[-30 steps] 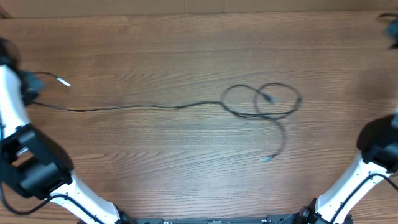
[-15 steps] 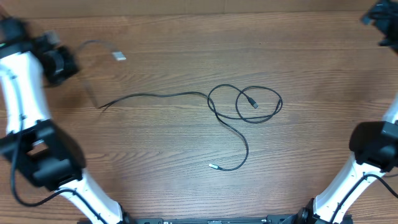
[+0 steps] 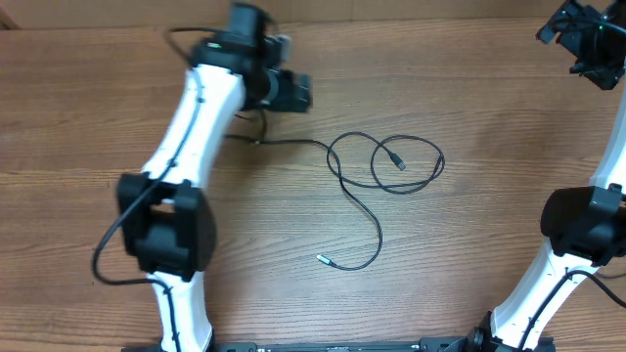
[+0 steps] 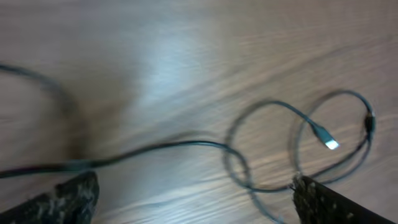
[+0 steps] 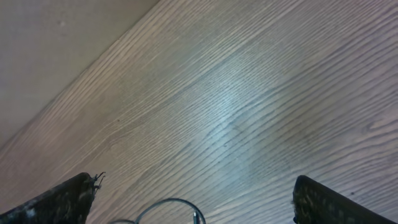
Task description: Untangle cables
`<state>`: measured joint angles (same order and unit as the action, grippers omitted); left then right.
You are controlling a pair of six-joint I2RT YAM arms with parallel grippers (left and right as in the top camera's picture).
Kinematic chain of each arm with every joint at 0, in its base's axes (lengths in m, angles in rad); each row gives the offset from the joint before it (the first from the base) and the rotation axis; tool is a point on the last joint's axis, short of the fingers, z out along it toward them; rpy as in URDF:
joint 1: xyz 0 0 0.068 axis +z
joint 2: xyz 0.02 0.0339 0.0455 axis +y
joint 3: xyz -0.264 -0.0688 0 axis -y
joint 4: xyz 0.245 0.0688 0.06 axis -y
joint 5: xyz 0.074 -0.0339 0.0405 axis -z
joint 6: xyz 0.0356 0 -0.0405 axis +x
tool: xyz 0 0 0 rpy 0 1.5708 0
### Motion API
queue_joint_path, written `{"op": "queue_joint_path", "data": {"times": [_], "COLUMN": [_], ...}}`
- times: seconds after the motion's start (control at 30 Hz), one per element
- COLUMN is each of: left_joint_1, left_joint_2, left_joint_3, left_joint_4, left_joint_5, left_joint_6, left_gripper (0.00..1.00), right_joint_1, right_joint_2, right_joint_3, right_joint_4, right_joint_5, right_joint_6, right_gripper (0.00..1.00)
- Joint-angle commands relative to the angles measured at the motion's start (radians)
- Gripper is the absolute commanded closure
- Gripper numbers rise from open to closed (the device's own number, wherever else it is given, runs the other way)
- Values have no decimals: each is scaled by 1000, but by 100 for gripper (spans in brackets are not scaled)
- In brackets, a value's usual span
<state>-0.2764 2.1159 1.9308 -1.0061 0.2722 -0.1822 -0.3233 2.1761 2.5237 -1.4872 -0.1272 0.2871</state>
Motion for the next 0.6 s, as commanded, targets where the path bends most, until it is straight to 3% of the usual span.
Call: {"op": "queue_joint_path", "data": {"times": [0.0,0.17,0.33,0.5,0.53,0.57], "left_joint_1": [-68,-122,-130,-130,-130,-130], "left_joint_2": [64,174,270,314,318,319], "left_joint_3": [2,2,2,2,2,2], "left_joint_4": [2,-3,66,96,98,98], "left_joint_5": [-34,-129,-57,-76,-76,-74], "left_joint_6": [-118,-535,-671,-724,-724,-722], "left_gripper": [0,0,19,48,58,76], "right_joint_1": [8,8,8,12,14,17], "right_joint_2": [-7,-7,-6,-6,-6,-6], "right_joint_3": [2,2,2,-5,-12,-22], "right_joint_4": [-7,-24,-50,-91,-97,-101], "right_joint_5": [-6,-6,-6,-10,-22,-40], "right_joint_6": [-7,-8,-8,-7,-6,-6], "right_gripper": [0,0,0,0,0,0]}}
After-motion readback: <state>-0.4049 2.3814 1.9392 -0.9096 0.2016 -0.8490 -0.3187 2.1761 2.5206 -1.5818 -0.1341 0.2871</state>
